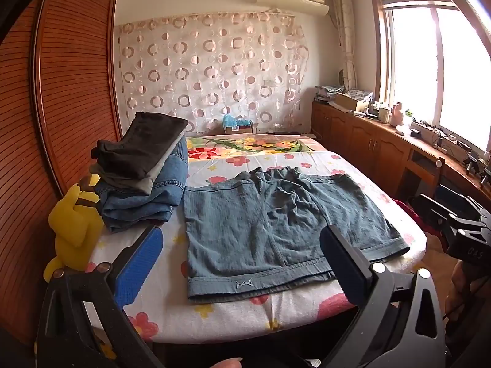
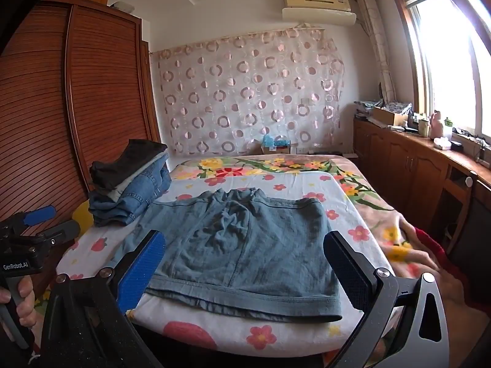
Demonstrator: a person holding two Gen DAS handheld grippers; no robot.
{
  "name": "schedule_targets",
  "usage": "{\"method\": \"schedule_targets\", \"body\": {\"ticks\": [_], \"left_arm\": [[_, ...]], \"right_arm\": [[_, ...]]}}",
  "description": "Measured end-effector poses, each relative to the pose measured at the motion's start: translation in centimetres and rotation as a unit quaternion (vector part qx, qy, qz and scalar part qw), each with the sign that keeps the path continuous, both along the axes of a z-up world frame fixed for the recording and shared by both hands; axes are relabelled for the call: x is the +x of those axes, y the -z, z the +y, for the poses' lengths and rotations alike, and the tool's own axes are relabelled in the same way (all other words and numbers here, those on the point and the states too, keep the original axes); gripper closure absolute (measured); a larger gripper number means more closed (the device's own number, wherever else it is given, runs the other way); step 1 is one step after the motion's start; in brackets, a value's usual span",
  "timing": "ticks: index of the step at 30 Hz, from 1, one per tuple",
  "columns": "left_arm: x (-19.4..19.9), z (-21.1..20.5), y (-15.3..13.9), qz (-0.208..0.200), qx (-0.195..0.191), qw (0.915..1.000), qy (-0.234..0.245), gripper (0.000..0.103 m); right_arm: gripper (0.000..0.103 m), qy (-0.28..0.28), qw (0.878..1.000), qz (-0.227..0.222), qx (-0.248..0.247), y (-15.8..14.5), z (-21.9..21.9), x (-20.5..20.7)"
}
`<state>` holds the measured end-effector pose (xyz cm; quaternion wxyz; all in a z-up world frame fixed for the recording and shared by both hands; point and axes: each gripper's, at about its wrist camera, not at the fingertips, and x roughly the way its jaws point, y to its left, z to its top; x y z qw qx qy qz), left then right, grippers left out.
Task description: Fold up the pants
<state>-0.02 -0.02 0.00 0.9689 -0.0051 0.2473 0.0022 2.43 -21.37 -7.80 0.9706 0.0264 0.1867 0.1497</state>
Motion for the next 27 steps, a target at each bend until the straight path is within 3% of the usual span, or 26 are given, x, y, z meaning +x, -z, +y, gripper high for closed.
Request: {"method": "schedule_targets", "body": {"ticks": [27], "left_arm": [[0.04,0.0,0.05,-0.001,0.0,1.0,0.0,0.001]], "right_arm": [[0.0,-0.005,1.0,0.001,0.006,0.22,-0.03,0.34]]}}
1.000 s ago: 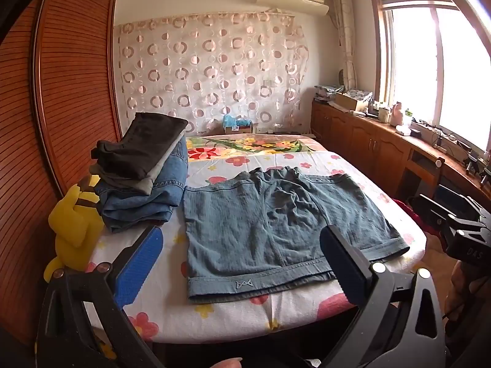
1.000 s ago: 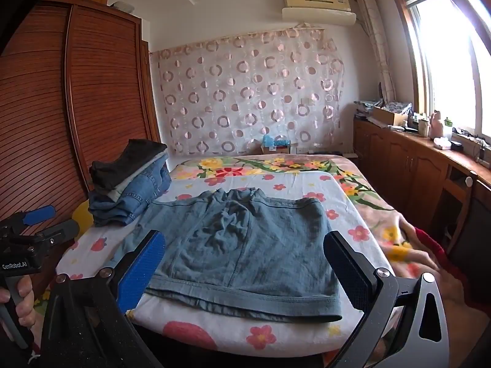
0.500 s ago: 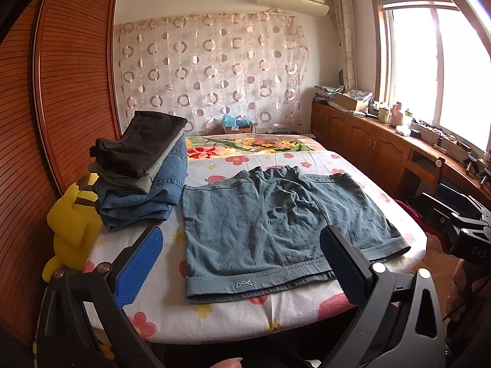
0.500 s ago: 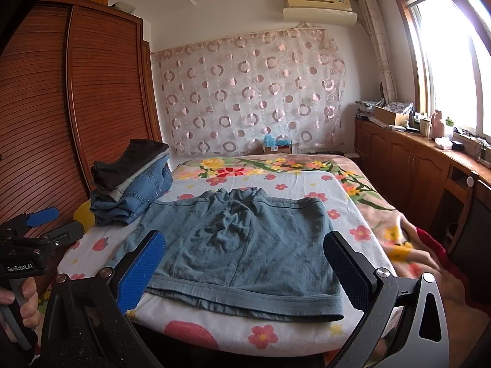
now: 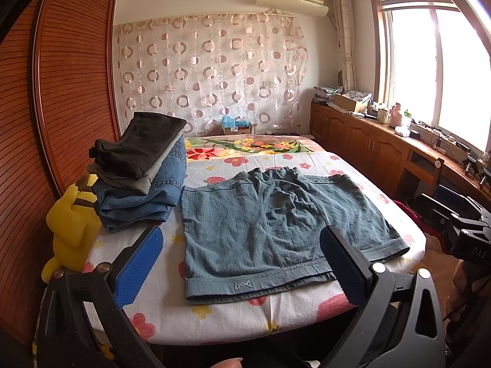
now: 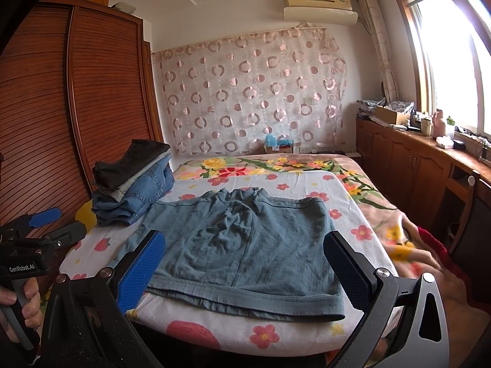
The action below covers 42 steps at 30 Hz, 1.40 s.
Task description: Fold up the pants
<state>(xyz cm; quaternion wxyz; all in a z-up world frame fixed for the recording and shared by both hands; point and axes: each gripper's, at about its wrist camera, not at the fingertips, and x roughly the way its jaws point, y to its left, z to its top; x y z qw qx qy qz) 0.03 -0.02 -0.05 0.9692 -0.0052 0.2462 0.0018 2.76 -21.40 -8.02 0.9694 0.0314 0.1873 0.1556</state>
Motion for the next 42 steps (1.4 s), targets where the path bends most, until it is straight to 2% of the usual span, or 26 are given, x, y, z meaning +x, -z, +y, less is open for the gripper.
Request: {"method": "schedule_targets", "body": {"ticks": [14,42], "left_arm": [[0.3,-1.6,-0.3,0.001,-0.002,1.0,0.0,0.001],[0.2,-0.9,0.4,-0.001,-0.004,1.0,0.003,0.001]], "right_arm": [[0.0,-0.001,1.0,-0.003,-0.003,0.2,0.3,0.0],[0.0,0.0,1.0,-0.005,-0.003,0.3,0.2,-0.2]]}}
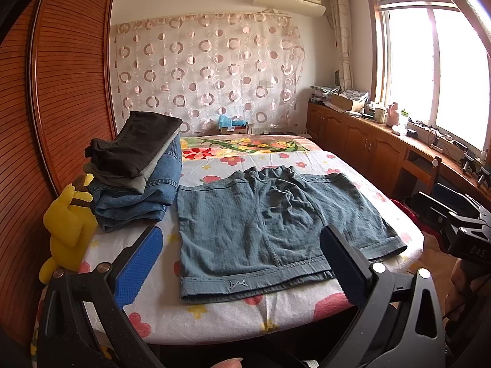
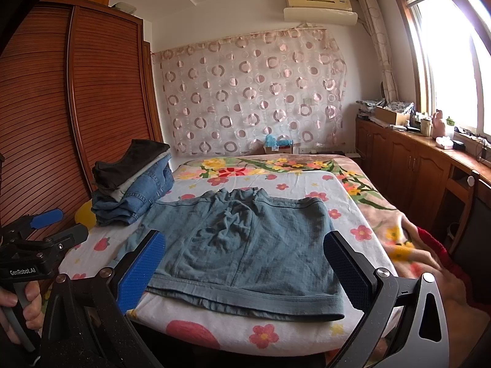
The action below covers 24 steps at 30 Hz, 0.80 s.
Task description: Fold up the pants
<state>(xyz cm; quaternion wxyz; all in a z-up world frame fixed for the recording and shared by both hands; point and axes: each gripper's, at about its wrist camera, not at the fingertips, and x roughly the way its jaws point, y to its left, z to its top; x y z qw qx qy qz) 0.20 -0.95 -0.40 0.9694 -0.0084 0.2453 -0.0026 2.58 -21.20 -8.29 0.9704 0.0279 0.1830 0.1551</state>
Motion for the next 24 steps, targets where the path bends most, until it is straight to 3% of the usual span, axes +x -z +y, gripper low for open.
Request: {"method": "schedule_targets", "body": {"ticks": [24], "left_arm": [[1.7,0.5,2.4,0.039,-0.002,0.9992,0.003,0.001]], "right_arm": [[0.0,0.0,1.0,0.011,-0.016,-0.2,-1.2,1.1]]}}
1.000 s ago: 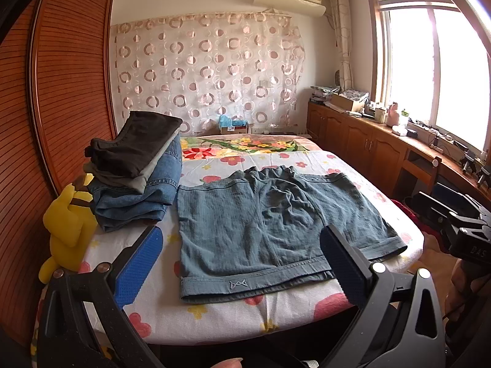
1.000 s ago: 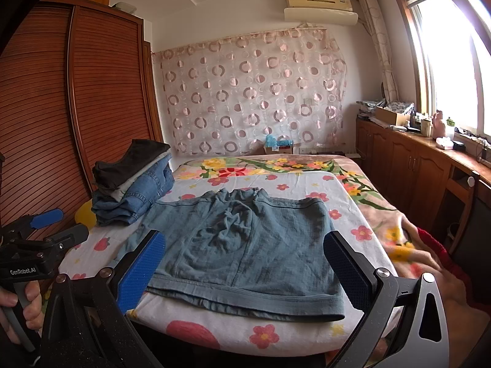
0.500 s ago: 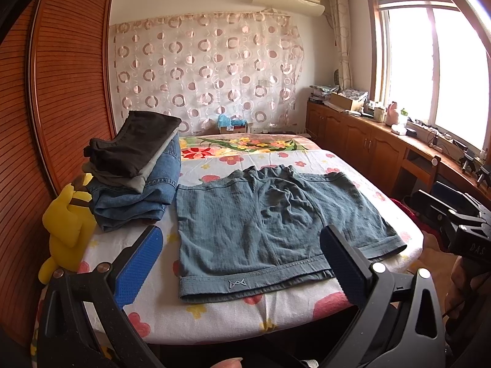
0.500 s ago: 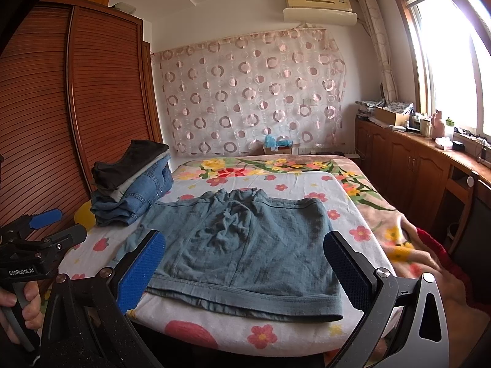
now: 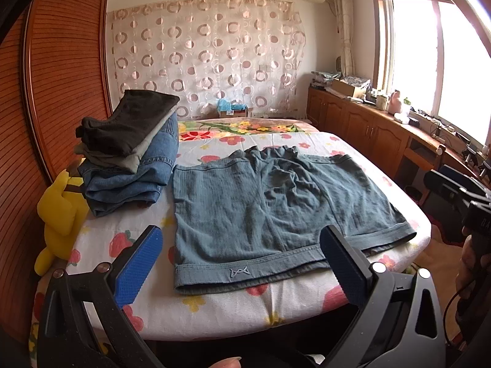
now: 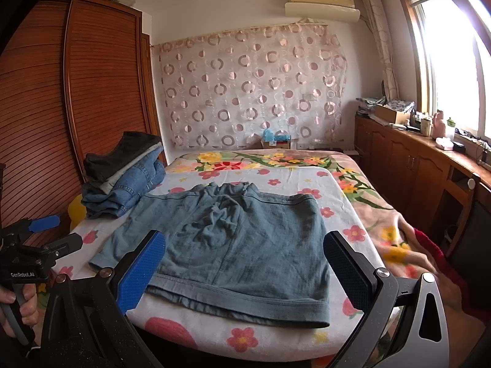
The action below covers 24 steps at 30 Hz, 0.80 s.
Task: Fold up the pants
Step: 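Move the right tool to the shorts' leg hem and close its fingers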
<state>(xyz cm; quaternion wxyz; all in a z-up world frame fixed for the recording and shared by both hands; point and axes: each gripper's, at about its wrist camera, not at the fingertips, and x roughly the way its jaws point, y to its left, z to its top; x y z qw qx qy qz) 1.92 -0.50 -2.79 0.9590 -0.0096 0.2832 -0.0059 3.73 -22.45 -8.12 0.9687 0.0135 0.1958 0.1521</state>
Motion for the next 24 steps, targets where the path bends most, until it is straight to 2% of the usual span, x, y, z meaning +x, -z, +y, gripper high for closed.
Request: {"method": "schedule_targets", "body": {"ticks": [6,15,17,24], "left_arm": [[1.1,0.6,1.0,0.01,0.004,0.9999,-0.001,0.001],[3.1,1.2,2.7,0.036,0.01,0.9992,0.013,0.001],[3.4,1.4,3.0,0.041,0.01,0.999,0.015,0.001],[5.3,2.6,4.7,0.066,0.005,0.9977,0.017,0.001]], "right_arm": [[0.001,0.0,1.0,0.012,-0.006,0.5,-0.4,1.1],[0.013,-0.004,0.999,0.047,-0.015,1.1,-2.3,4.4],[0.023,-0.004,0.998,0.058,-0.016,1.1,-3.2,5.4],[0.035,0.006,0.995,0.097,-0.031,1.6,-5.2,9.7]]}}
